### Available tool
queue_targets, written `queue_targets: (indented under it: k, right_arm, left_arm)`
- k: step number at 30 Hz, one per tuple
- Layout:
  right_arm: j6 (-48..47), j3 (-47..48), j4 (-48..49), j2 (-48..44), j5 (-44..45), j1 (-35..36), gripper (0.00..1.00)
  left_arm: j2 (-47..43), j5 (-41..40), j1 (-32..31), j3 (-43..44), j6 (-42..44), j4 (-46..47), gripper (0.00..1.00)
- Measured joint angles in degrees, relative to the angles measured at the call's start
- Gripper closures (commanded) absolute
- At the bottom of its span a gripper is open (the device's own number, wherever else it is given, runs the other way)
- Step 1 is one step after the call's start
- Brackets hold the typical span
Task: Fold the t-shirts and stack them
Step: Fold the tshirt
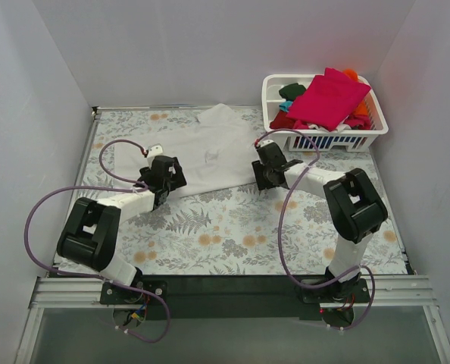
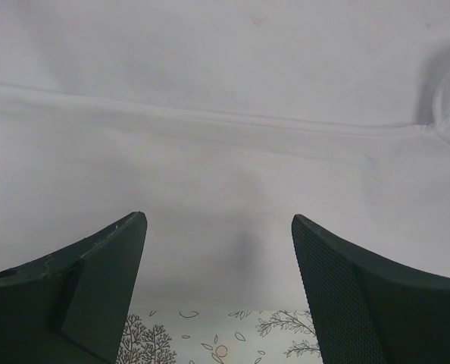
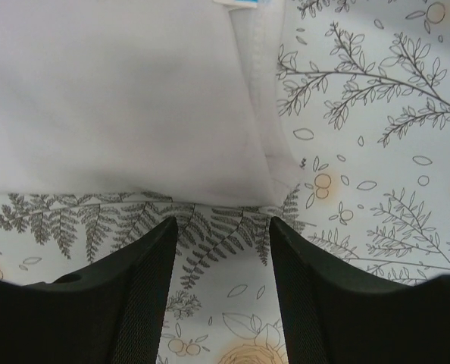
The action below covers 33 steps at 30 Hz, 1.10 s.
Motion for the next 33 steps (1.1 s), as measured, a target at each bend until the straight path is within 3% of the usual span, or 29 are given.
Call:
queue_targets:
  k: [11, 22, 28, 33]
  right_arm:
    - [-0.4, 0.1, -0.9, -7.0, -4.7, 0.3, 0.53]
    - [-3.3, 16.8, 1.6, 6.3, -7.3, 0.4, 0.53]
    - [-3.6, 17.1, 2.5, 12.4, -8.2, 0.4, 0.55]
    - [-3.1, 14.2, 5.0, 12.4, -9.5, 0.4, 0.54]
  left_arm:
    - [-2.4, -0.6, 0.0, 0.8, 0.4, -0.1, 0.27]
    - [7.1, 0.5, 0.0, 4.3, 1.5, 1.0, 0.27]
    - [8.1, 1.3, 0.0, 4.5, 1.0, 1.3, 0.27]
    - [8.0, 2.2, 0.1, 4.4, -0.1, 0.9, 0.27]
